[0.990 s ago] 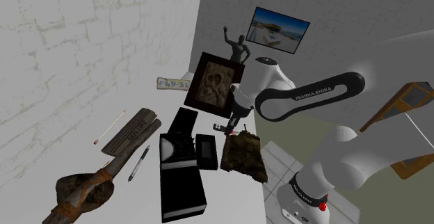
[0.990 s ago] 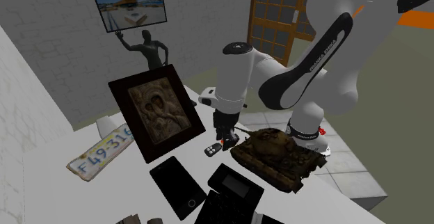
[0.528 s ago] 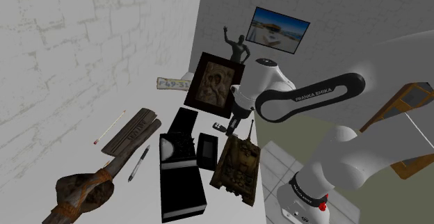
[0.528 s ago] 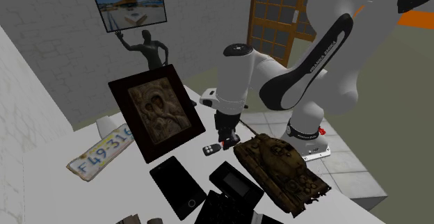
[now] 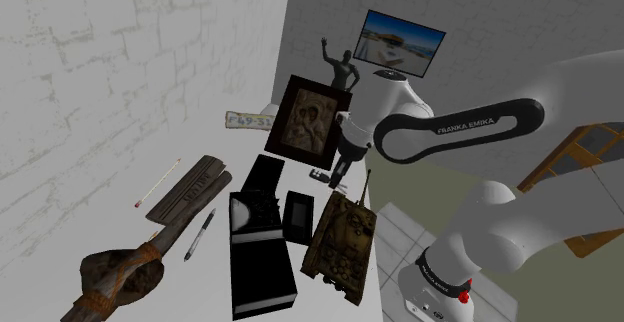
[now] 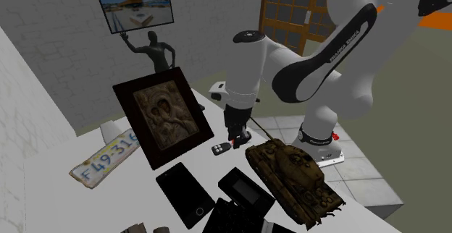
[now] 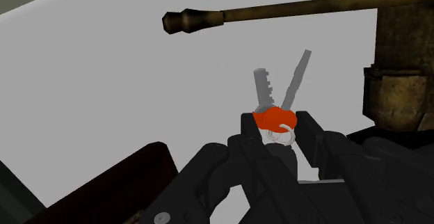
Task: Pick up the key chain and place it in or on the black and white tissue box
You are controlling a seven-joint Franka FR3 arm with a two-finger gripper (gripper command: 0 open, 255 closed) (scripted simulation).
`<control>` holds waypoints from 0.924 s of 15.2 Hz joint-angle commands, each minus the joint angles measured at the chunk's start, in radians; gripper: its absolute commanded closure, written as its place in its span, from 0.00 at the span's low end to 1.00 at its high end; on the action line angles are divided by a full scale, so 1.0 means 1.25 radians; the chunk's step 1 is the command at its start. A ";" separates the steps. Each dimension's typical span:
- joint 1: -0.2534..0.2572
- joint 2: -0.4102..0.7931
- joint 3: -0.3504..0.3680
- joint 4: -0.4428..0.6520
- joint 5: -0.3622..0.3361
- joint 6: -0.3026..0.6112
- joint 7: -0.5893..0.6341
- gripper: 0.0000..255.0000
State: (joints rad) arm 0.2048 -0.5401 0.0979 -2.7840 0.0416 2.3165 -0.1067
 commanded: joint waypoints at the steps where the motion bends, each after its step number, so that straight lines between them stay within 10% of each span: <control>1: -0.001 -0.018 -0.003 0.014 -0.001 -0.033 -0.003 1.00; 14: -0.001 -0.085 -0.011 0.114 -0.004 -0.200 -0.006 1.00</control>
State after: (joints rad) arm 0.2042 -0.6421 0.0857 -2.6527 0.0376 2.0832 -0.1130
